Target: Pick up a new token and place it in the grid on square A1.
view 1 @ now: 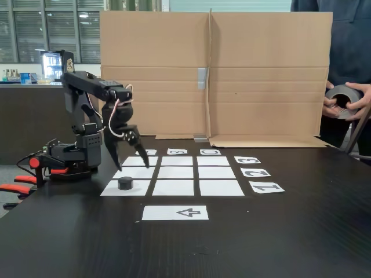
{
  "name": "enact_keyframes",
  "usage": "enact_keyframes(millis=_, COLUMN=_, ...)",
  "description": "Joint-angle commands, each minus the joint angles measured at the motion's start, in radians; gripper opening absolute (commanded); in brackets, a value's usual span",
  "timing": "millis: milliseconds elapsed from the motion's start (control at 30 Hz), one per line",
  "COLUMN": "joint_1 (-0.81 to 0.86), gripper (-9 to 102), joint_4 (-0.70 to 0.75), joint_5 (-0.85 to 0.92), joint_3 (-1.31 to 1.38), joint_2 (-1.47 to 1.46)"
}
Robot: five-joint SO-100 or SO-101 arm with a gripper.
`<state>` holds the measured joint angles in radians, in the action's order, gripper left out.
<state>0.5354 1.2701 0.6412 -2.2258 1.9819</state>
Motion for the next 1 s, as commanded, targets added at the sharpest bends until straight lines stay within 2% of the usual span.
enact_keyframes(millis=0, joint_1=-0.041, gripper=33, joint_4=0.072, joint_5=-0.035, joint_3=0.094, joint_2=0.091)
enact_keyframes(millis=267, joint_1=-0.253, gripper=33, joint_4=0.227, joint_5=-0.207, joint_3=0.324, joint_2=0.244)
enact_keyframes(millis=533, joint_1=-0.482, gripper=33, joint_4=0.229, joint_5=-0.388, joint_3=0.505, joint_2=0.318)
enact_keyframes(millis=733, joint_1=-0.537, gripper=33, joint_4=0.123, joint_5=-0.420, joint_3=0.558, joint_2=0.324)
enact_keyframes(millis=967, joint_1=-0.482, gripper=33, joint_4=-0.109, joint_5=-0.440, joint_3=0.512, joint_2=0.290)
